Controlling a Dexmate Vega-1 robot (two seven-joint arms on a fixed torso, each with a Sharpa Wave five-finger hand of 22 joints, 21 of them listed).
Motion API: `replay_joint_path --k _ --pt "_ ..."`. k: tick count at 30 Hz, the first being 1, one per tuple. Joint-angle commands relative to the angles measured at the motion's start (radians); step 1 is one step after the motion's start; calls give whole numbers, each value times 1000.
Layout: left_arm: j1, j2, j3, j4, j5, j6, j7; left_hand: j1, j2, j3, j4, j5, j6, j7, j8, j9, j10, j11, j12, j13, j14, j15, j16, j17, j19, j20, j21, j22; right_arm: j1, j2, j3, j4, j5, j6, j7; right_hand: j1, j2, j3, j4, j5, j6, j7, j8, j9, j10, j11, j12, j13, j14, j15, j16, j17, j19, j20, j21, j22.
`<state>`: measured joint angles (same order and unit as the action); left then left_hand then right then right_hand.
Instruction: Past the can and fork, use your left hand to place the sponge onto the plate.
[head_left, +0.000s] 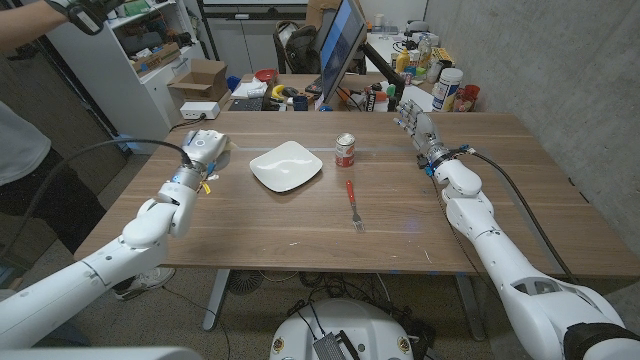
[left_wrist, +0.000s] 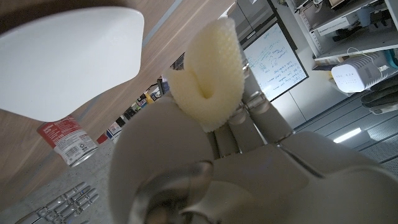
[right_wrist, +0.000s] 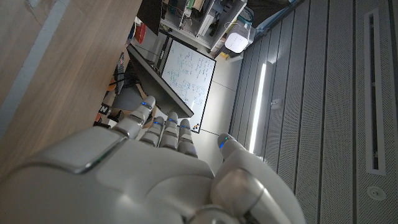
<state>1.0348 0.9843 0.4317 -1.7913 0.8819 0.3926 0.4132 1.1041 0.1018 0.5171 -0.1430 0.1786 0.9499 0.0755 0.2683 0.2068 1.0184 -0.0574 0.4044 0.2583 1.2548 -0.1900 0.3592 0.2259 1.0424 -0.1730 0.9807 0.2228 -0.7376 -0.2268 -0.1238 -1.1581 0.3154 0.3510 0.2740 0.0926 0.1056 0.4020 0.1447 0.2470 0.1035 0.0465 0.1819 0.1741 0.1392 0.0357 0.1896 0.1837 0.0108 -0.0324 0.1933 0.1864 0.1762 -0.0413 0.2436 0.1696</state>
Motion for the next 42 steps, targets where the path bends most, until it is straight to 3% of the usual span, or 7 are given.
replay_joint_path --k 1,14,22,36,42 --pt "-161 -63 116 80 59 -71 -26 33 42 8 6 8 22 7 -2 4 68 -73 -3 1 38 -35 2 6 -7 -31 9 3 7 -3 -3 5 2 16 18 -10 40 7 3 5 1 -4 6 5 5 -1 4 4 5 -3 -3 -1 6 -39 -1 6" --pt "-261 -136 175 204 35 -134 -2 26 41 8 8 9 26 4 -8 5 69 -76 -8 4 35 -33 1 10 -15 -31 22 0 14 -8 -13 0 4 28 35 -10 40 8 3 5 2 -5 6 5 6 -2 4 4 6 -3 -3 -1 7 -39 -4 6" --pt "-329 -179 210 303 -25 -217 10 24 40 9 7 9 26 1 -11 5 73 -80 -9 6 34 -34 0 12 -24 -30 28 -2 18 -2 -19 0 8 35 44 -11 39 9 3 5 2 -5 6 5 6 1 4 4 6 -2 -3 -1 8 -39 -5 6" --pt "-466 -243 321 466 0 -354 65 3 33 2 16 14 31 -26 -18 7 71 -102 -19 8 16 -31 -8 17 -57 -26 39 -6 -4 -16 -38 -50 11 46 62 -11 39 10 3 4 2 -4 6 5 7 2 5 4 6 -3 -3 -1 9 -39 -8 6" --pt "-494 -265 353 494 -6 -379 50 -3 33 0 19 16 29 -30 -20 7 68 -100 -23 8 13 -32 -10 18 -62 -25 42 -8 -16 -28 -40 -77 12 46 53 -12 39 10 2 4 2 -5 6 5 7 1 5 4 7 -3 -3 -1 10 -38 -9 6"
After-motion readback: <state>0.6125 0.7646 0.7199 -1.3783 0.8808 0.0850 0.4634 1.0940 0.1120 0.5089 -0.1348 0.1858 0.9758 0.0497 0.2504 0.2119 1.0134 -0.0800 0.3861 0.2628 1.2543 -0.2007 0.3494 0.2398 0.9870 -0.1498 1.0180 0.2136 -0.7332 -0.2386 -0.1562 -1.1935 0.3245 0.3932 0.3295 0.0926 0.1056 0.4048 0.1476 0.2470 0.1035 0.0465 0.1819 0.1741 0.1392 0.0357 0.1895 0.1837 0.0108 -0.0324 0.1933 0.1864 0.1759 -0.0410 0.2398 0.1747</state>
